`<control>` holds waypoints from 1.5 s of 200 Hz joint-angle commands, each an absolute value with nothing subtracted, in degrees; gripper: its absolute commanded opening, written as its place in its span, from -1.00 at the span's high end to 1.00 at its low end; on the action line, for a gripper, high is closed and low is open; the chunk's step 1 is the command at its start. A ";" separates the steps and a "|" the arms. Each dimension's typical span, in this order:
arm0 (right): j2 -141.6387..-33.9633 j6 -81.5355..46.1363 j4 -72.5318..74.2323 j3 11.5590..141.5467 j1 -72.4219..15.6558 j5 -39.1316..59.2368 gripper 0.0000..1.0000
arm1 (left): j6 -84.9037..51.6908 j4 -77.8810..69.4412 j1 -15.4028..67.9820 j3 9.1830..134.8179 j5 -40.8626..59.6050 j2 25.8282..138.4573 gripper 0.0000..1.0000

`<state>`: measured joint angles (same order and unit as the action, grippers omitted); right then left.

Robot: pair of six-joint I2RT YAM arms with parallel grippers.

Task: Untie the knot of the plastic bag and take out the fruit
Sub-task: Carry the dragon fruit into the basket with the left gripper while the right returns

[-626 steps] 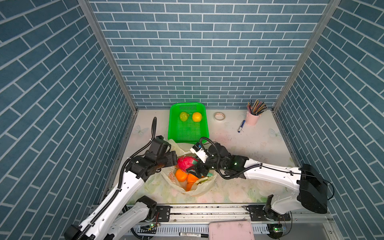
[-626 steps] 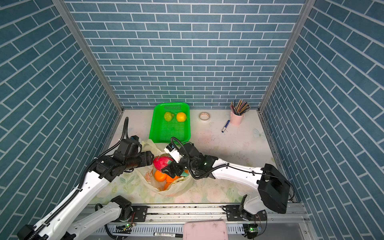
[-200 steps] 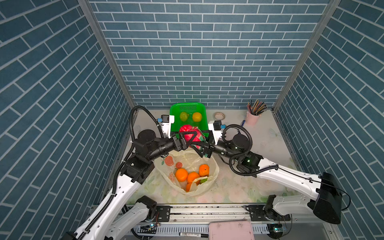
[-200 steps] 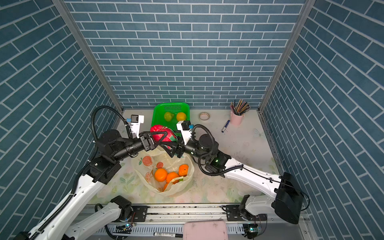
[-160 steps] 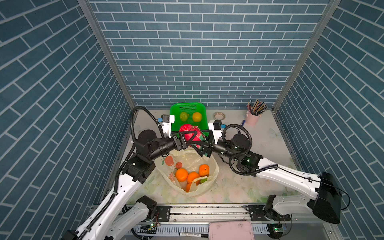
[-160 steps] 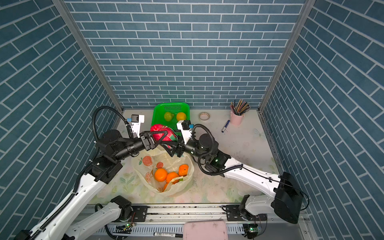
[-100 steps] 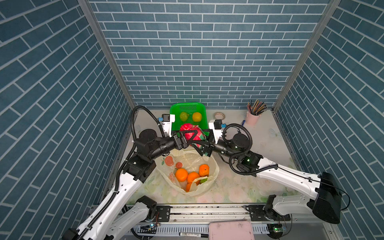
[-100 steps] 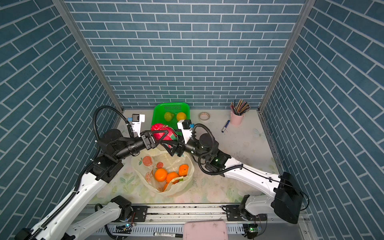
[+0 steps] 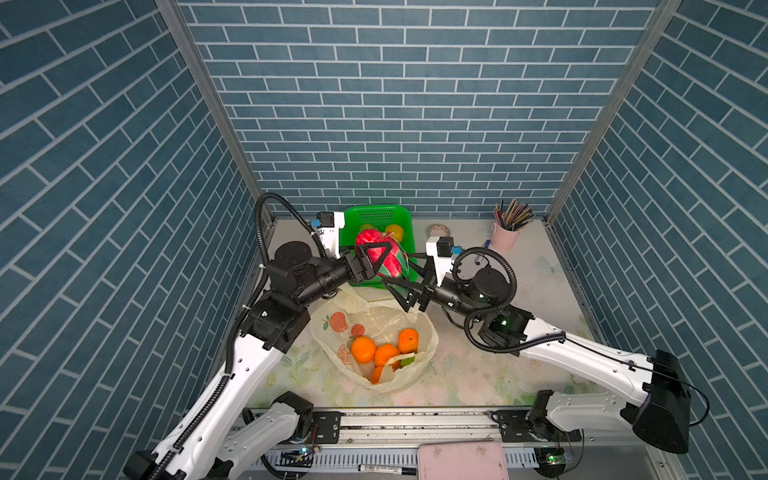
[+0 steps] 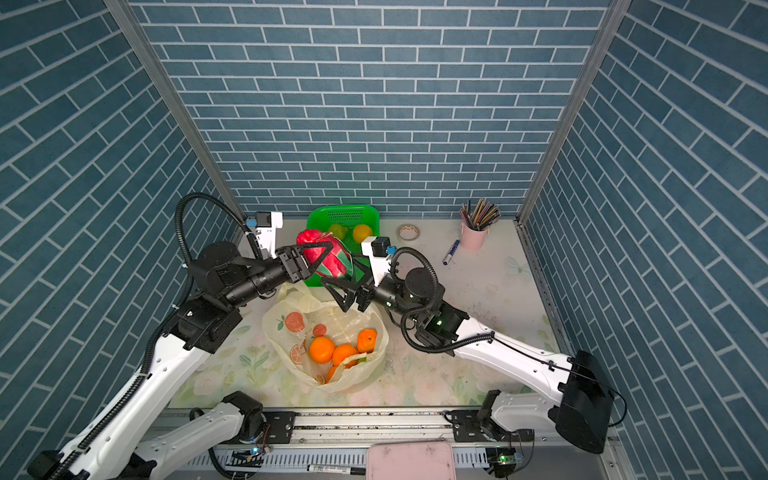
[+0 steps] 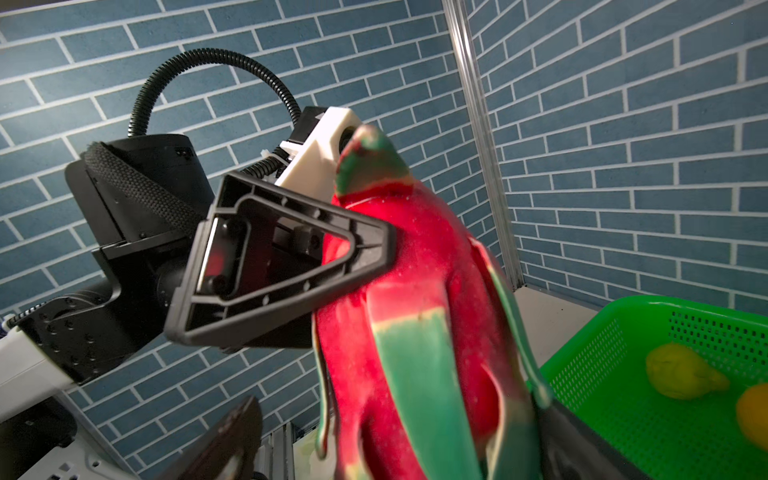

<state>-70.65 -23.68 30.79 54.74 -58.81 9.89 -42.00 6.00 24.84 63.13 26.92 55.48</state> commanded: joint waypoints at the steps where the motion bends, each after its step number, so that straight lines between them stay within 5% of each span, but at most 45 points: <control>1: -67.19 -21.94 29.99 54.24 -59.79 9.32 -0.98 | -40.60 2.40 21.09 65.39 23.20 58.70 -0.01; 86: -67.34 -21.00 17.95 52.31 -59.76 5.54 -0.95 | -39.68 -1.11 9.95 71.36 29.00 76.14 0.00; 169: -79.86 -16.10 -2.20 58.66 -59.72 0.44 -0.92 | -40.25 -4.48 7.22 77.56 29.97 92.94 0.01; 188: -83.45 -13.62 -4.67 60.48 -59.68 4.60 -0.75 | -40.46 -4.73 6.95 79.28 29.81 95.49 0.01; 233: -87.10 -13.52 -4.77 57.74 -59.75 14.89 0.00 | -41.48 -6.21 6.86 82.04 30.33 100.31 0.01; 300: -88.24 -13.71 -0.74 49.48 -59.86 19.13 0.14 | -43.75 -9.55 7.20 80.91 29.34 105.05 0.02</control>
